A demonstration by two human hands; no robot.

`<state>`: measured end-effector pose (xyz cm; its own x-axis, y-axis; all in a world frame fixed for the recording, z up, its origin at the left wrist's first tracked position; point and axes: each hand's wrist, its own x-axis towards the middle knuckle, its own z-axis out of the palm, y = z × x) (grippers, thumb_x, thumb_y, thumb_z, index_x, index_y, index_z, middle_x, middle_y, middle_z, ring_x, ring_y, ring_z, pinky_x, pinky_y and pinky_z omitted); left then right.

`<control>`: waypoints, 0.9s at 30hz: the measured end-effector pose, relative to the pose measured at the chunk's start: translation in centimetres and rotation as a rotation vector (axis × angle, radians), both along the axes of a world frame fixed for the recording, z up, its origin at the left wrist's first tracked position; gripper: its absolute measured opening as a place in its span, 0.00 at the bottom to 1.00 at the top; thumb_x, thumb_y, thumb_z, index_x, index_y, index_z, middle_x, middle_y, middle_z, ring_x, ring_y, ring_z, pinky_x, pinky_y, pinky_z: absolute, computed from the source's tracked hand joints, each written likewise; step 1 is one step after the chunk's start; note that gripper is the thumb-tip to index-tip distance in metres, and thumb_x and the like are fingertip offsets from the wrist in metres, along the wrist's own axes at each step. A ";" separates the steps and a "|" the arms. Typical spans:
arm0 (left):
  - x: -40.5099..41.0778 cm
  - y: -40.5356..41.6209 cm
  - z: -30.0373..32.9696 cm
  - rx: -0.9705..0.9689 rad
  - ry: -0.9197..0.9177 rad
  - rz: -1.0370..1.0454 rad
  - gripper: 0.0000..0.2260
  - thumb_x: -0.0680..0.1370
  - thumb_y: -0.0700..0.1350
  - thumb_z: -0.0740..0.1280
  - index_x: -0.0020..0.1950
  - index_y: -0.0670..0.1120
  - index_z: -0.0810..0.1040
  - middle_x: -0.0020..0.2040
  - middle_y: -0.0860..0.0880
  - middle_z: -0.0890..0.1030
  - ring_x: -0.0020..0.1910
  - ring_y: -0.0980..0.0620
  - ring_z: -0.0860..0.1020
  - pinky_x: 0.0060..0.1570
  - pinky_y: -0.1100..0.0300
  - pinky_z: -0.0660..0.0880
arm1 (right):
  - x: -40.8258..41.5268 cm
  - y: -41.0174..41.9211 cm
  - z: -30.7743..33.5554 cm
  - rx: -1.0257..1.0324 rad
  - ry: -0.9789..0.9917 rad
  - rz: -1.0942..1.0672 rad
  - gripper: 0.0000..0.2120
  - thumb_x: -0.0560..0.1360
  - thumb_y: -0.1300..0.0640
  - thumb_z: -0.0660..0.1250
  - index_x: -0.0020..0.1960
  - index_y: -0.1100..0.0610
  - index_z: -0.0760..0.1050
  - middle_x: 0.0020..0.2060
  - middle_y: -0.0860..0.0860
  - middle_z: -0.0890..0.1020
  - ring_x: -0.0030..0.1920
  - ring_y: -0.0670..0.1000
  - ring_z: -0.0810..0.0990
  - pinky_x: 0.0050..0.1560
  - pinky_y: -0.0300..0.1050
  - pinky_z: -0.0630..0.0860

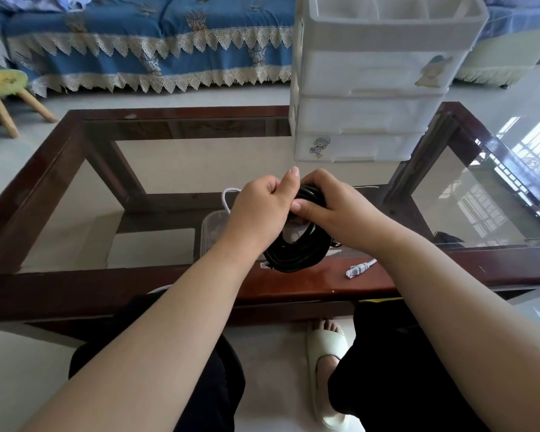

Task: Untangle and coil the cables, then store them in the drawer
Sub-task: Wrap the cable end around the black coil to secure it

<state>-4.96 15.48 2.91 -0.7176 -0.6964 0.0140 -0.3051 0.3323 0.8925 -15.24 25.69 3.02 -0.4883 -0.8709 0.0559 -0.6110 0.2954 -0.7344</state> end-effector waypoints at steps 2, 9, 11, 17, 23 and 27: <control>0.3 0.0 0.0 0.002 -0.010 -0.003 0.24 0.80 0.61 0.58 0.37 0.43 0.74 0.28 0.50 0.73 0.28 0.58 0.73 0.33 0.63 0.69 | 0.1 0.0 -0.1 -0.023 -0.008 0.000 0.25 0.68 0.37 0.66 0.56 0.54 0.71 0.45 0.49 0.81 0.46 0.48 0.79 0.47 0.42 0.74; 1.2 -1.5 0.5 0.365 -0.008 -0.290 0.26 0.81 0.58 0.58 0.52 0.36 0.82 0.47 0.39 0.85 0.51 0.43 0.83 0.62 0.46 0.74 | 0.2 0.4 0.4 -0.144 -0.013 0.008 0.18 0.66 0.48 0.76 0.51 0.46 0.72 0.41 0.39 0.80 0.44 0.35 0.78 0.44 0.26 0.70; 1.3 -1.8 0.8 0.489 0.022 -0.352 0.23 0.81 0.54 0.59 0.57 0.35 0.80 0.53 0.36 0.83 0.55 0.41 0.81 0.65 0.47 0.73 | 0.1 0.6 0.5 -0.171 0.023 0.007 0.21 0.64 0.48 0.77 0.51 0.44 0.72 0.42 0.39 0.79 0.46 0.37 0.78 0.46 0.29 0.72; 1.3 -1.5 0.4 0.699 0.132 -0.325 0.21 0.82 0.48 0.60 0.58 0.28 0.75 0.50 0.34 0.79 0.49 0.43 0.80 0.57 0.54 0.76 | -0.1 0.6 0.6 -0.200 0.021 0.051 0.34 0.62 0.47 0.79 0.61 0.39 0.63 0.49 0.40 0.79 0.49 0.41 0.79 0.52 0.37 0.73; 1.1 -1.1 0.1 0.815 0.184 -0.274 0.16 0.81 0.45 0.61 0.60 0.36 0.78 0.52 0.39 0.82 0.52 0.45 0.81 0.58 0.56 0.76 | -0.4 0.7 0.4 -0.208 0.077 0.085 0.36 0.63 0.49 0.79 0.65 0.45 0.64 0.51 0.37 0.78 0.53 0.41 0.77 0.56 0.41 0.73; 0.6 0.1 -0.3 0.765 0.266 -0.106 0.10 0.81 0.43 0.62 0.53 0.41 0.81 0.48 0.41 0.82 0.50 0.45 0.81 0.58 0.52 0.75 | -0.7 0.8 0.5 -0.156 0.209 0.049 0.34 0.63 0.44 0.77 0.64 0.52 0.69 0.53 0.40 0.74 0.53 0.39 0.73 0.56 0.41 0.71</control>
<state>-4.35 15.59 2.62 -0.8198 -0.5109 -0.2587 -0.0524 -0.3830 0.9223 -15.99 26.51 3.57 -0.4099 -0.8661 0.2863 -0.7650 0.1555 -0.6249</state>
